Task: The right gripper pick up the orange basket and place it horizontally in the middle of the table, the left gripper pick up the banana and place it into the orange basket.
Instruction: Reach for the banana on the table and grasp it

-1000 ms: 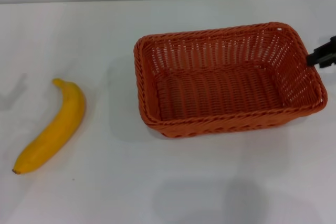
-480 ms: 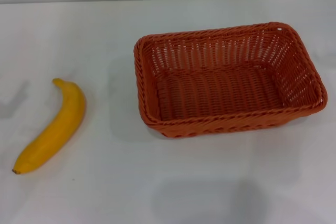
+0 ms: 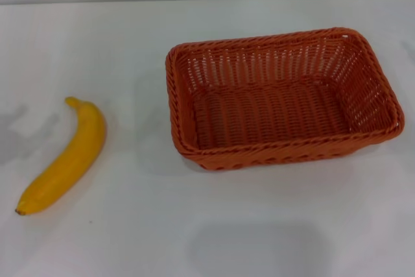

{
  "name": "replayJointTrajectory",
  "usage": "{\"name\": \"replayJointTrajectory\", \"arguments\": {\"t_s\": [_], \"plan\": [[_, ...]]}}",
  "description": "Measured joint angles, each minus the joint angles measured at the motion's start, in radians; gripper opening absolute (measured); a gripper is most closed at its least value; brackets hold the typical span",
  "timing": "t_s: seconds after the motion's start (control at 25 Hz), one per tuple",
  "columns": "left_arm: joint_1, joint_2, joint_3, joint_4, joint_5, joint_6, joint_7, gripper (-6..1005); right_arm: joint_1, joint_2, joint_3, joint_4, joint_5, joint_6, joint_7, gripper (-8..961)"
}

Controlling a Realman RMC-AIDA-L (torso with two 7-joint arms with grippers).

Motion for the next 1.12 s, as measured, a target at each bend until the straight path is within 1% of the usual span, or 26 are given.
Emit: {"name": "replayJointTrajectory", "arguments": {"t_s": [0.12,0.28,0.44,0.52,0.56,0.6,0.64,0.72,0.8,0.92,1.0,1.12], "plan": [[-0.017,0.003,0.0,-0.085,0.087,-0.032,-0.089,804,-0.036,-0.004,0.001,0.131,0.14,-0.047,-0.193,334],[-0.05,0.015,-0.002,-0.157,0.188,-0.075,-0.188,803,-0.068,0.006,0.011,0.221,0.224,-0.061,-0.391,350],[-0.113,0.047,-0.001,-0.179,0.3,-0.126,-0.299,801,-0.084,0.006,0.016,0.289,0.295,-0.059,-0.49,372],[-0.172,0.07,-0.001,-0.181,0.397,-0.177,-0.371,800,-0.091,0.006,0.016,0.297,0.302,-0.057,-0.516,383],[-0.172,0.07,-0.001,-0.181,0.397,-0.177,-0.371,800,-0.093,0.006,0.016,0.3,0.303,-0.057,-0.526,389],[-0.24,0.086,0.0,-0.183,0.501,-0.219,-0.443,799,-0.095,0.007,0.016,0.302,0.304,-0.057,-0.532,394],[-0.282,0.098,0.003,-0.185,0.574,-0.235,-0.49,799,-0.094,0.007,0.016,0.31,0.307,-0.057,-0.538,457],[-0.331,0.11,0.014,-0.186,0.665,-0.255,-0.541,798,-0.092,0.008,0.016,0.323,0.316,-0.06,-0.547,584],[-0.385,0.129,0.035,-0.182,0.761,-0.282,-0.584,797,-0.092,0.008,0.016,0.333,0.327,-0.061,-0.557,677],[-0.45,0.146,0.073,-0.179,0.883,-0.311,-0.622,796,-0.087,0.008,0.014,0.35,0.335,-0.062,-0.568,817],[-0.477,0.152,0.091,-0.173,0.932,-0.316,-0.634,795,-0.082,0.009,0.009,0.358,0.337,-0.063,-0.57,840],[-0.497,0.151,0.13,-0.129,0.962,-0.294,-0.644,794,-0.067,0.01,0.004,0.384,0.346,-0.061,-0.571,874]]}}
